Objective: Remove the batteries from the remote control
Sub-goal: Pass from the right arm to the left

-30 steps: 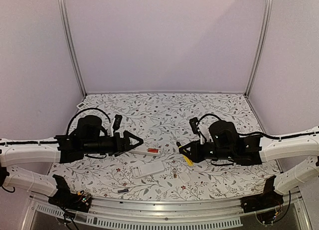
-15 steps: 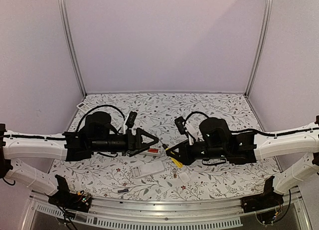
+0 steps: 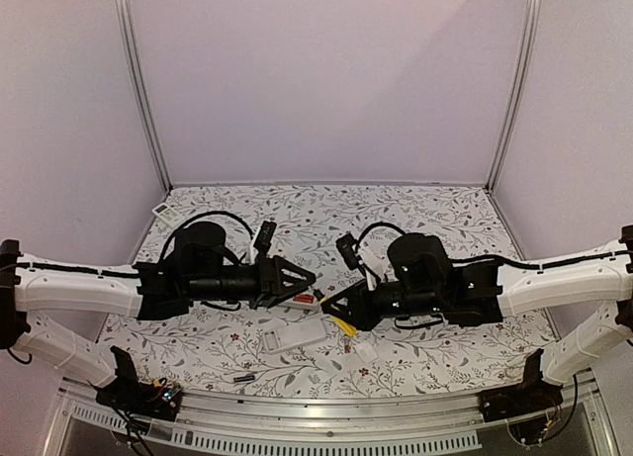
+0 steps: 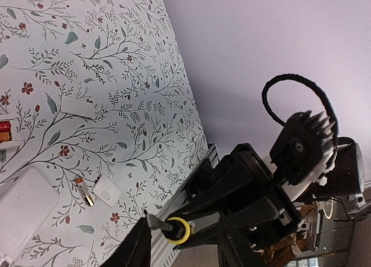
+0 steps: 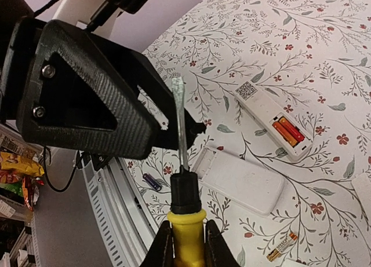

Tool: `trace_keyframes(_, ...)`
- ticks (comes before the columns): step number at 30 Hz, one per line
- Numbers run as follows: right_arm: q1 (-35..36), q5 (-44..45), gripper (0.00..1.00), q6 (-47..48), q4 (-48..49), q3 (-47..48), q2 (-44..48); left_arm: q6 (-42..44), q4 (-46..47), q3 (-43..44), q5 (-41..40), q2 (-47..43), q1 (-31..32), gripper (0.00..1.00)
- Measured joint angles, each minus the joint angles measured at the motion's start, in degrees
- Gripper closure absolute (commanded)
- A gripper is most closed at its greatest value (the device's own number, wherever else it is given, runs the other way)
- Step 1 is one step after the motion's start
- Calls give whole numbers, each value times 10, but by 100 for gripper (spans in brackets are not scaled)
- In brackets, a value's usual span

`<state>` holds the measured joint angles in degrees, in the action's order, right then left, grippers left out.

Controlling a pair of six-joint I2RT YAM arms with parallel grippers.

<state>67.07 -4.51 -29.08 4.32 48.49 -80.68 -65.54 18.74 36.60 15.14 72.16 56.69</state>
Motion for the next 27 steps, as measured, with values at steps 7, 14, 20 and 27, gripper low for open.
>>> trace_keyframes(7, 1, -5, 100, 0, 0, 0, -2, -11, 11, 0, -4, 15, 0, 79)
trace_keyframes(14, 1, -6, 100, 3, 0, 0, -2, -18, 12, 0, -9, 22, 0, 85)
trace_keyframes(20, 3, -6, 100, 5, -1, 0, -2, -28, 16, 0, -11, 31, 0, 100)
trace_keyframes(27, 4, 0, 54, 4, 6, -2, -1, -46, 26, 1, -19, 30, 1, 100)
